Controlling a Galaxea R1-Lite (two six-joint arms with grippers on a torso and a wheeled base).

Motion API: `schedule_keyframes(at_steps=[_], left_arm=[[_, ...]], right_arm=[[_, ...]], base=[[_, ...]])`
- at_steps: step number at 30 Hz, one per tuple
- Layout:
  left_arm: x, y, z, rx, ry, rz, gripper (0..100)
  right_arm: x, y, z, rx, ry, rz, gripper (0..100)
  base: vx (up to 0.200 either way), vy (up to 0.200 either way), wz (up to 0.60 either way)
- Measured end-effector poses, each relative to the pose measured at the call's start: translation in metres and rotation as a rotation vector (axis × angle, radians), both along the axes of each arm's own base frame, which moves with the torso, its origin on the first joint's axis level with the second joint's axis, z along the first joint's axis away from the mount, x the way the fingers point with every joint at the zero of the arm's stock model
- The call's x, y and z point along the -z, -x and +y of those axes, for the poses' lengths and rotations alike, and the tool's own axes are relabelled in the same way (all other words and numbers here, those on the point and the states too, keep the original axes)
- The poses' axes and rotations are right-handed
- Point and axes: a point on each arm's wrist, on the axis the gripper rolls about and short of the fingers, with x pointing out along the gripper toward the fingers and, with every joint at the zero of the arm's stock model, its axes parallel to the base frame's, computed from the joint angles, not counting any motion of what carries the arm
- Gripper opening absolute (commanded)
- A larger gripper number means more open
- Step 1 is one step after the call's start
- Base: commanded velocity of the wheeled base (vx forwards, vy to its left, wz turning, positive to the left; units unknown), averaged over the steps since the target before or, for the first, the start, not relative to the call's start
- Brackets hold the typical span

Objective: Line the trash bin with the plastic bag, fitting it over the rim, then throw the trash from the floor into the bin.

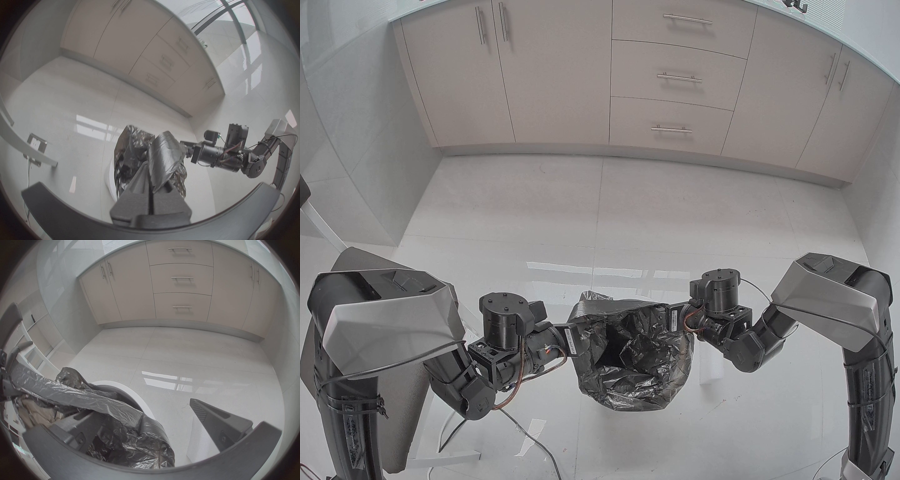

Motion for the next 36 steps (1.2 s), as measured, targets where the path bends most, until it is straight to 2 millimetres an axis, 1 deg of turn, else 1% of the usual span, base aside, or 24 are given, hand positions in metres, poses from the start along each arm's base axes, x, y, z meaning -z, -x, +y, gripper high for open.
schedule_keyframes(at_steps=[4,7,9,11,20,24,30,36], left_arm=[[-0.005,-0.003,-0.001,-0.036,0.024,-0.129,0],[-0.001,-0.001,-0.003,-0.053,0.022,-0.178,0],[0.007,0.003,-0.004,-0.052,0.001,-0.171,0],[0.011,0.006,-0.006,-0.044,-0.006,-0.162,0],[0.016,0.013,-0.005,-0.033,-0.025,-0.13,0],[0.014,0.012,-0.005,-0.035,-0.018,-0.135,0],[0.004,0.009,-0.001,-0.051,-0.004,-0.155,0],[0.001,0.007,0.002,-0.059,0.001,-0.163,0]], right_arm=[[0.0,0.0,0.0,0.001,0.0,0.0,100],[0.0,0.0,0.0,0.001,0.0,0.0,100],[0.0,0.0,0.0,0.002,0.0,0.0,100],[0.0,0.0,0.0,0.002,0.001,0.001,100],[0.001,-0.001,-0.001,0.021,0.008,-0.002,100],[0.001,-0.001,-0.002,0.025,0.008,-0.002,100],[-0.001,-0.001,-0.002,0.029,0.006,-0.007,100],[-0.004,-0.002,-0.002,0.029,0.002,-0.016,100]], base=[[0.0,0.0,0.0],[0.0,0.133,0.0],[0.0,0.1,0.0],[0.0,0.0,0.0],[0.0,0.0,0.0],[0.0,0.0,0.0],[0.0,0.0,0.0],[0.0,0.0,0.0]])
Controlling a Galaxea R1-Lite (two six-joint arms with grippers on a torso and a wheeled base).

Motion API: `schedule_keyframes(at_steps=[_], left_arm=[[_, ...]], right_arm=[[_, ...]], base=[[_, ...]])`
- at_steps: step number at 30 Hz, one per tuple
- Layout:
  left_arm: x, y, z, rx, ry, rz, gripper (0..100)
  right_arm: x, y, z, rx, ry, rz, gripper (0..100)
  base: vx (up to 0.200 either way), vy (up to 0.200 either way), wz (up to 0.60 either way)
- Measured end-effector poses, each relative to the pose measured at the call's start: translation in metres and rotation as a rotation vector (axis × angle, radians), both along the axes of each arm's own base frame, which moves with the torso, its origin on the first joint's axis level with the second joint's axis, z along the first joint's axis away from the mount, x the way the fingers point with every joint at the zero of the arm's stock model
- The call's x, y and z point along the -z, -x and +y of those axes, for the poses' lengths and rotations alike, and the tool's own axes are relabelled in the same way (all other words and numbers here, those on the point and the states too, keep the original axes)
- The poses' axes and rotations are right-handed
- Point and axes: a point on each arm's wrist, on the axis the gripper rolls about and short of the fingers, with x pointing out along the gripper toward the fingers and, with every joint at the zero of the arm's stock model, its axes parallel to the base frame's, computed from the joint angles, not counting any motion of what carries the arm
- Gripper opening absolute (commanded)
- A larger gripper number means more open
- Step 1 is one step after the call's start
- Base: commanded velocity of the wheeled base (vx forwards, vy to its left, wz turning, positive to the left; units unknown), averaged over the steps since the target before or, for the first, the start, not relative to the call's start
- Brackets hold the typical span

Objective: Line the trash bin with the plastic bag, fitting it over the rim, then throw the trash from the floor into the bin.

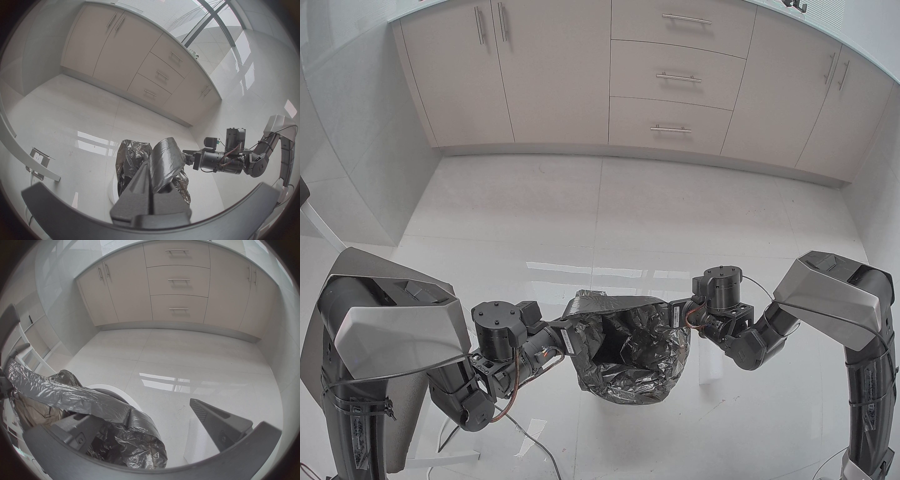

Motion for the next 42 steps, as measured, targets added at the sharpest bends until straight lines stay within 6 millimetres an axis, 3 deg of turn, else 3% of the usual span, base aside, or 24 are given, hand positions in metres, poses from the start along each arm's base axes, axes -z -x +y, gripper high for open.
schedule_keyframes(at_steps=[9,10,26,29,35,42], left_arm=[[-0.001,0.0,0.002,-0.004,-0.001,0.001,0],[-0.001,0.0,0.002,-0.005,-0.001,0.003,100],[-0.003,-0.001,0.0,-0.013,-0.001,-0.02,100],[-0.002,-0.001,0.0,-0.026,-0.033,-0.039,100],[0.005,-0.004,-0.001,-0.05,-0.103,-0.071,100],[0.012,-0.003,-0.002,-0.043,-0.122,-0.047,100]], right_arm=[[-0.001,0.0,0.0,0.001,0.0,-0.003,100],[-0.002,0.0,0.0,0.001,-0.001,-0.004,100],[-0.003,-0.001,0.0,0.014,0.002,-0.011,100],[-0.003,-0.002,0.0,0.015,0.001,-0.013,100],[-0.003,-0.002,0.0,0.014,0.001,-0.015,100],[-0.005,-0.002,0.002,0.012,-0.001,-0.019,100]], base=[[0.0,0.0,0.0],[0.0,0.0,0.0],[0.0,0.0,0.0],[0.0,-0.2,0.0],[-0.2,-0.1,0.0],[0.0,0.0,0.0]])
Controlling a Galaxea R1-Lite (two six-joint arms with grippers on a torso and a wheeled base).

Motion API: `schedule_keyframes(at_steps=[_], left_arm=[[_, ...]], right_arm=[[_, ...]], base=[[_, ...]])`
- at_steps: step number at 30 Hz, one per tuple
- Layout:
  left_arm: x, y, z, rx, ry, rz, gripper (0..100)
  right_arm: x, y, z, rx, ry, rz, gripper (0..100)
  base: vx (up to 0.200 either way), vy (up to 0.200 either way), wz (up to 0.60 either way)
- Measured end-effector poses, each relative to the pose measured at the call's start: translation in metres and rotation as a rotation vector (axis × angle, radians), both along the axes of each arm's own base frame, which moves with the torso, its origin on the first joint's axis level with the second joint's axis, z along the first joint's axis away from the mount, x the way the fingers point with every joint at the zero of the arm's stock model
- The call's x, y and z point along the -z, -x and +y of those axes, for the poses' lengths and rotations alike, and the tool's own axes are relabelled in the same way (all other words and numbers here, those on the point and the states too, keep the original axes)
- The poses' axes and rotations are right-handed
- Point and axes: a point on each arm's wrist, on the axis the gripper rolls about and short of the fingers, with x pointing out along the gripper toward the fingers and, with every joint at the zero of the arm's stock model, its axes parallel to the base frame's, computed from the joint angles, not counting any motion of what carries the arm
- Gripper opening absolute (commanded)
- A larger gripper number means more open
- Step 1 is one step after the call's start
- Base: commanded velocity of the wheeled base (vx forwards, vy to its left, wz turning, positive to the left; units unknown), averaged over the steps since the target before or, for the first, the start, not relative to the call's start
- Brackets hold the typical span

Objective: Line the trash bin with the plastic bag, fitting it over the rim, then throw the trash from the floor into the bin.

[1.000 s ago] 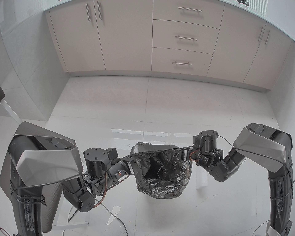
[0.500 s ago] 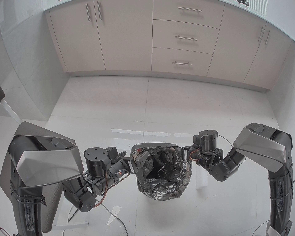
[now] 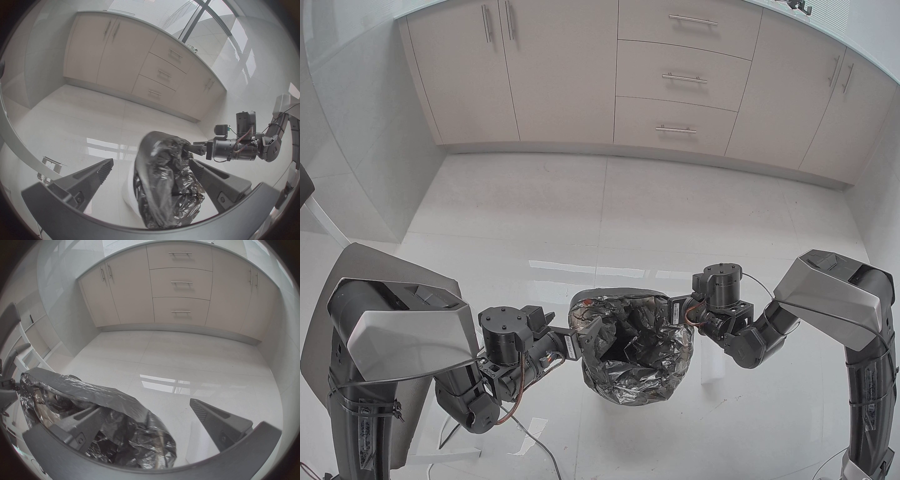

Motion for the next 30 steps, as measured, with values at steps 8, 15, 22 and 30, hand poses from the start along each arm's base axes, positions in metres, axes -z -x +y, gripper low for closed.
schedule_keyframes(at_steps=[8,15,22,30], left_arm=[[0.0,0.003,-0.001,0.001,-0.011,0.006,100],[-0.003,0.007,-0.002,0.019,-0.019,0.017,100],[-0.001,-0.004,0.009,0.005,-0.05,0.089,100],[0.002,-0.025,0.023,-0.018,-0.086,0.195,100]], right_arm=[[0.0,0.0,0.0,0.001,0.001,0.002,100],[0.0,0.0,0.0,0.0,0.001,0.002,100],[0.001,0.0,0.0,0.0,0.002,0.003,100],[0.001,-0.004,0.003,-0.002,-0.003,-0.008,100]], base=[[0.0,0.0,0.0],[0.0,0.0,0.0],[0.0,0.0,0.0],[0.0,0.0,0.0]])
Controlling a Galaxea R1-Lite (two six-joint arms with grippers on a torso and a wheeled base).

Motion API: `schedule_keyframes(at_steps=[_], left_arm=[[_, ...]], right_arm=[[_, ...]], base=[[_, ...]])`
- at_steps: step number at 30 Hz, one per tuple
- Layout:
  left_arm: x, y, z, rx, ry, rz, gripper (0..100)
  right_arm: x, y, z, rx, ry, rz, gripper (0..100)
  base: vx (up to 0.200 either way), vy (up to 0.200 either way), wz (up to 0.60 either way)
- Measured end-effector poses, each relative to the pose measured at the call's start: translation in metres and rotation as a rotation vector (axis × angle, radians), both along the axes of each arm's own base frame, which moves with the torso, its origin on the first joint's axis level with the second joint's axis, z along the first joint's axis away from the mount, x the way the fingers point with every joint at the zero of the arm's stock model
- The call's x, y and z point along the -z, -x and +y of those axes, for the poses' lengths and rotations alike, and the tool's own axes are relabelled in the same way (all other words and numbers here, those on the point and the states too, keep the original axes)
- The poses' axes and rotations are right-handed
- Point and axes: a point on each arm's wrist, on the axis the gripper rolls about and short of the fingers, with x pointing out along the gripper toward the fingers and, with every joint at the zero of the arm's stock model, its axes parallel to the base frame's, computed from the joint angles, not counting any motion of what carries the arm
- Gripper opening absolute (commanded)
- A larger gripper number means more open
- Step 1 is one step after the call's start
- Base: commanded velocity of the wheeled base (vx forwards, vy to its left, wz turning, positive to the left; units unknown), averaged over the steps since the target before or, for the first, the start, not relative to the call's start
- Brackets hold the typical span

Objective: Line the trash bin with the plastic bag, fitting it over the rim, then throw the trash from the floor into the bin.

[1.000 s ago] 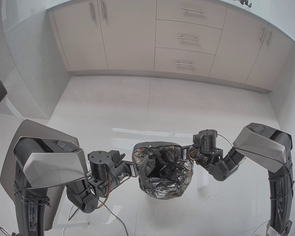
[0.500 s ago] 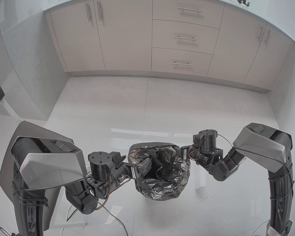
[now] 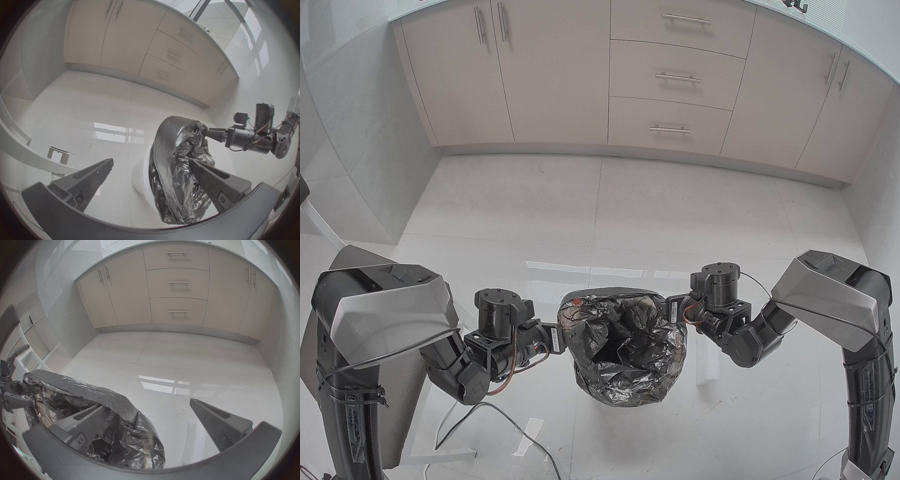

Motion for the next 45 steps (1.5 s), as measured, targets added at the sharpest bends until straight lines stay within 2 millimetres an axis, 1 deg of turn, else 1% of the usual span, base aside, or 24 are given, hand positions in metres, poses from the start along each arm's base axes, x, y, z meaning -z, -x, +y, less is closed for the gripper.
schedule_keyframes(at_steps=[6,10,13,18,25,30,34,40,45], left_arm=[[-0.006,-0.022,0.0,-0.023,-0.013,0.029,100],[-0.01,-0.033,-0.002,-0.03,-0.017,0.036,100],[-0.01,-0.039,-0.003,-0.033,-0.021,0.045,100],[-0.004,-0.048,-0.001,-0.035,-0.051,0.056,100],[0.007,-0.055,0.001,-0.028,-0.087,0.057,100],[0.015,-0.06,0.002,-0.034,-0.105,0.096,100],[0.018,-0.064,0.001,-0.038,-0.106,0.098,100],[0.023,-0.067,0.004,-0.047,-0.11,0.106,100],[0.031,-0.068,0.006,-0.049,-0.126,0.118,100]], right_arm=[[-0.002,-0.006,0.003,-0.001,-0.007,-0.016,100],[-0.002,-0.011,0.004,0.003,-0.012,-0.028,100],[0.0,-0.017,0.004,0.006,-0.015,-0.036,100],[0.005,-0.026,0.004,0.023,-0.015,-0.045,100],[0.013,-0.034,0.0,0.045,-0.011,-0.048,100],[0.018,-0.037,-0.001,0.048,-0.01,-0.045,100],[0.021,-0.04,0.0,0.05,-0.01,-0.047,100],[0.028,-0.042,-0.001,0.052,-0.006,-0.041,100],[0.032,-0.045,-0.001,0.056,-0.008,-0.042,100]], base=[[0.0,0.0,0.0],[0.0,0.0,0.0],[0.0,0.0,0.0],[0.0,0.0,0.0],[0.0,0.0,0.0],[0.0,0.0,0.0],[0.0,0.0,0.0],[0.0,0.0,0.0],[0.0,0.0,0.0]])
